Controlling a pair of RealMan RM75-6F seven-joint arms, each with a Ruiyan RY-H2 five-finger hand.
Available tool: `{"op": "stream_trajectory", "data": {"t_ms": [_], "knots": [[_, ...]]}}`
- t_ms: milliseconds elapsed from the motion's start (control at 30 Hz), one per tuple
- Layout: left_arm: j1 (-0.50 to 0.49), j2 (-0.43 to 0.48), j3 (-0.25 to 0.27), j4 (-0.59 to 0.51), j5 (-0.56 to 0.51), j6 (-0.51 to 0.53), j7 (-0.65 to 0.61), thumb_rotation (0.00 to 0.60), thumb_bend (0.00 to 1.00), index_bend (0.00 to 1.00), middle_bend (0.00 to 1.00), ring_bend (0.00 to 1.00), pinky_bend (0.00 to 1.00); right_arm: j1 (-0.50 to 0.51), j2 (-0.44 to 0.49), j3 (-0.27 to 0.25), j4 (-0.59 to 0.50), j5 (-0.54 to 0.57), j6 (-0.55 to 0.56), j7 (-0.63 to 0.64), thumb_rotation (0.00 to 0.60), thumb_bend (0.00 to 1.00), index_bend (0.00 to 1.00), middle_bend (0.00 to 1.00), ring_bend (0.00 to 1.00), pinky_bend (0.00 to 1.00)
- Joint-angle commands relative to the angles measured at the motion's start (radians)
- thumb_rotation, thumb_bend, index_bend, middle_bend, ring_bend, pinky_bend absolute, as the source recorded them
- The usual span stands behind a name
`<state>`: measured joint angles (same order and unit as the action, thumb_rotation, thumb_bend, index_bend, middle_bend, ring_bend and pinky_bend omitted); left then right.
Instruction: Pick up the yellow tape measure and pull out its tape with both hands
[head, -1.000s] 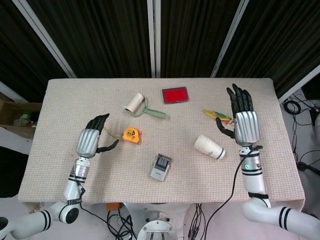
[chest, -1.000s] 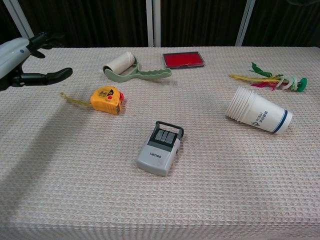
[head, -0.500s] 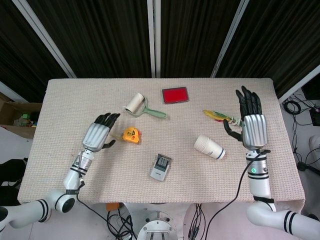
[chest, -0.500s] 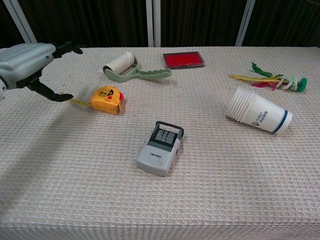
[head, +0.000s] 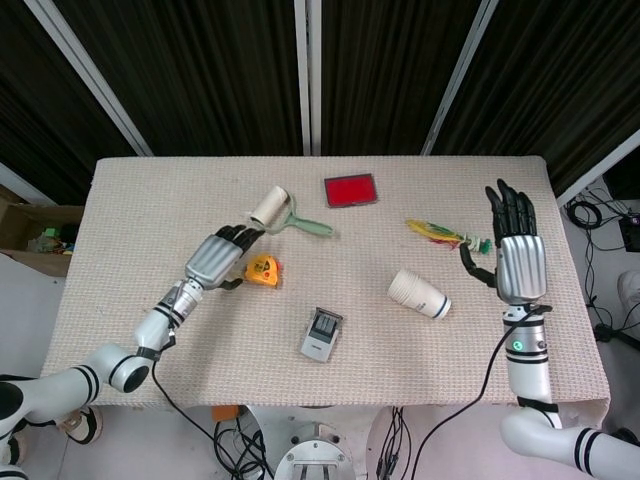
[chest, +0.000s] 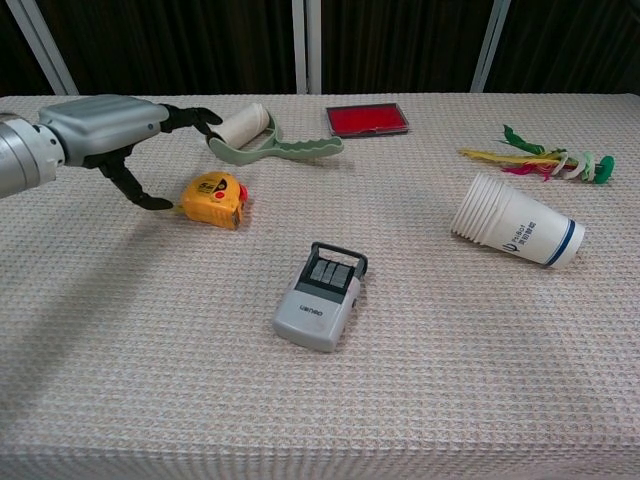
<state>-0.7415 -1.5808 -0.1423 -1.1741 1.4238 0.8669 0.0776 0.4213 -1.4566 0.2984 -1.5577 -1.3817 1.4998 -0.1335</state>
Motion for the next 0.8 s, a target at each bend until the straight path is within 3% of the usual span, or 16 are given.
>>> {"op": "stream_trajectory", "data": {"t_ms": [33, 300, 800], "knots": [[-0.016, 0.019, 0.013, -0.034, -0.016, -0.026, 0.032, 0.6, 0.2, 0.05, 0.12, 0.1, 0.19, 0.0, -0.005, -0.001, 0.01, 0.001, -0.004, 0.007, 0.6, 0.32, 0.0, 0.0, 0.0, 0.0], [-0.038, 0.012, 0.004, -0.071, -0.034, -0.035, 0.016, 0.6, 0.2, 0.09, 0.17, 0.16, 0.2, 0.005, -0.036, -0.004, 0.055, -0.003, -0.005, 0.025, 0.6, 0.32, 0.0, 0.0, 0.0, 0.0], [-0.075, -0.019, 0.01, -0.011, -0.068, -0.069, 0.016, 0.6, 0.2, 0.21, 0.23, 0.21, 0.28, -0.007, -0.026, -0.011, 0.057, -0.03, 0.015, 0.014, 0.6, 0.32, 0.0, 0.0, 0.0, 0.0]]}}
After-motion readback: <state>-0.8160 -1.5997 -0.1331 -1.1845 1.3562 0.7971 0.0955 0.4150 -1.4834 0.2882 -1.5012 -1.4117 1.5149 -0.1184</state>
